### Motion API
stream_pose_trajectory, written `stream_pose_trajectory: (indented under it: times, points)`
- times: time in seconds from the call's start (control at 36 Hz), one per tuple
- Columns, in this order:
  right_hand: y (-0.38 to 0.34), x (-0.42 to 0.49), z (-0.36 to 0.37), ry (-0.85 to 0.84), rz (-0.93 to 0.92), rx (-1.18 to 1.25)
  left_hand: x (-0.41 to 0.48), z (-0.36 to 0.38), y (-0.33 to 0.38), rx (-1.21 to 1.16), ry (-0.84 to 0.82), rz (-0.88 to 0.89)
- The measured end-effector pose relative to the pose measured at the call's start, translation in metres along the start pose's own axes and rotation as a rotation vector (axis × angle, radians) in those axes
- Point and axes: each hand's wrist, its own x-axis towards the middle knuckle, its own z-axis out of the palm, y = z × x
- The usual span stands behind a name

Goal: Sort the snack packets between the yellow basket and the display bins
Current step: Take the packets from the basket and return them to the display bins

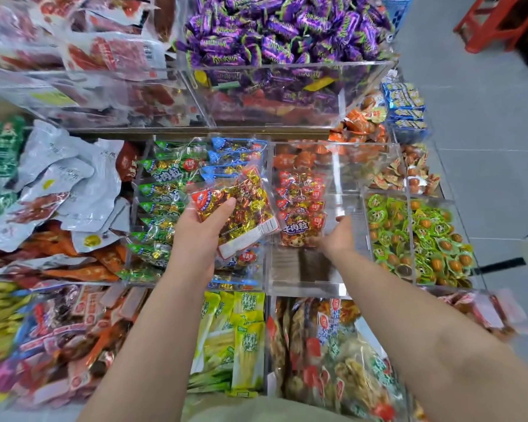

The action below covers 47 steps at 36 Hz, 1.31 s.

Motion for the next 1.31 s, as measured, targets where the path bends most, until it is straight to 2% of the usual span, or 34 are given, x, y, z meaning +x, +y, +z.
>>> stream_pose_trajectory:
  times: [0.11, 0.22, 0.39, 0.5, 0.53, 0.58, 0.64, 0.69, 0.75, 0.83, 0.92, 1.0, 1.08, 1.14, 1.31]
  points:
    - [0.005, 0.005, 0.004, -0.038, 0.112, -0.047, 0.001, 0.0, 0.0, -0.02, 0.009, -0.021]
    - [0.003, 0.008, 0.008, -0.013, 0.069, -0.033, 0.0, 0.001, 0.001, -0.024, 0.001, -0.02]
    - [-0.007, -0.003, 0.002, -0.14, 0.161, 0.172, -0.004, 0.003, 0.008, -0.103, -0.016, -0.057]
    - [-0.02, -0.029, -0.021, -0.088, 0.044, 0.333, -0.006, 0.011, 0.007, -0.175, -0.07, -0.128]
    - [-0.026, -0.039, -0.027, -0.137, 0.014, 0.447, -0.006, 0.015, 0.006, -0.174, -0.09, -0.137]
    - [-0.039, -0.06, -0.038, -0.337, -0.019, 0.685, -0.008, 0.024, 0.004, -0.174, -0.159, -0.139]
    - [-0.049, -0.08, -0.046, -0.526, -0.045, 0.811, -0.01, 0.034, 0.0, -0.148, -0.236, -0.132]
    - [-0.053, -0.094, -0.054, -0.604, -0.1, 0.849, -0.012, 0.044, -0.004, -0.066, -0.304, -0.133]
    - [-0.053, -0.101, -0.063, -0.595, -0.139, 0.851, -0.012, 0.05, -0.006, 0.108, -0.325, -0.1]
    - [-0.047, -0.099, -0.079, -0.513, -0.157, 0.766, -0.009, 0.049, -0.004, 0.452, -0.241, 0.124]
    - [-0.04, -0.091, -0.097, -0.416, -0.15, 0.639, -0.007, 0.039, -0.003, 0.682, -0.097, 0.357]
    - [-0.036, -0.087, -0.11, -0.313, -0.145, 0.436, 0.006, 0.031, -0.009, 1.135, -0.038, 0.562]
    - [-0.035, -0.082, -0.112, -0.218, -0.21, 0.105, 0.016, 0.031, -0.018, 1.557, -0.095, 0.423]
    - [-0.037, -0.077, -0.107, -0.147, -0.262, -0.087, 0.02, 0.031, -0.028, 1.73, -0.119, 0.423]
    - [-0.046, -0.068, -0.065, 0.059, -0.515, -0.69, 0.025, 0.033, -0.038, 1.76, -0.073, 0.486]
